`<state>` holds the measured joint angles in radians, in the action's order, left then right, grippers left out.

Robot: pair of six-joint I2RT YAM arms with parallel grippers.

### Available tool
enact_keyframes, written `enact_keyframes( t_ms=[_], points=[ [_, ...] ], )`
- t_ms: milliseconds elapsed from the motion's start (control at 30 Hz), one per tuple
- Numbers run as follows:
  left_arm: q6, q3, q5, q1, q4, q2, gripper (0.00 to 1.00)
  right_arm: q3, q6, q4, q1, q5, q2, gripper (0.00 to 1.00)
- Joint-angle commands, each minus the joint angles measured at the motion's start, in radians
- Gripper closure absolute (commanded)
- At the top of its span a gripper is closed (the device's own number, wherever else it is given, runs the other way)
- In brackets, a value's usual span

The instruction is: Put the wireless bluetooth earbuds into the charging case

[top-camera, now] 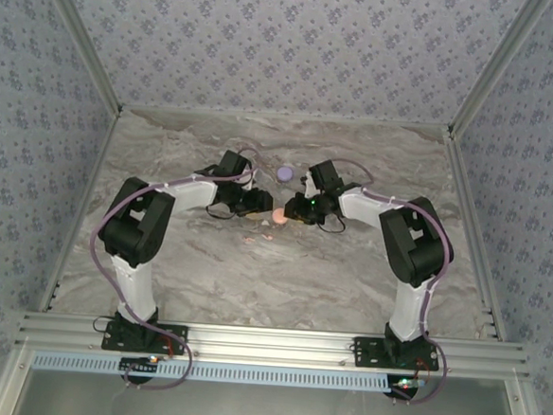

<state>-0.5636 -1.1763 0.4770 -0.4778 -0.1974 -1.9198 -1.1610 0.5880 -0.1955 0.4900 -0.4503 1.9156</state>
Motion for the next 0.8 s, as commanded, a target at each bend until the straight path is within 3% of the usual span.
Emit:
enact_keyframes(
  t_ms=[0, 767],
  points=[
    [-0.010, -0.003, 0.053, 0.002, 0.026, -0.024, 0.50, -0.003, 0.012, 0.006, -0.007, -0.014, 0.023, 0.74],
    [-0.047, -0.036, 0.195, -0.011, 0.101, -0.126, 0.59, -0.001, 0.000, 0.001, -0.011, 0.006, 0.051, 0.77]
  ],
)
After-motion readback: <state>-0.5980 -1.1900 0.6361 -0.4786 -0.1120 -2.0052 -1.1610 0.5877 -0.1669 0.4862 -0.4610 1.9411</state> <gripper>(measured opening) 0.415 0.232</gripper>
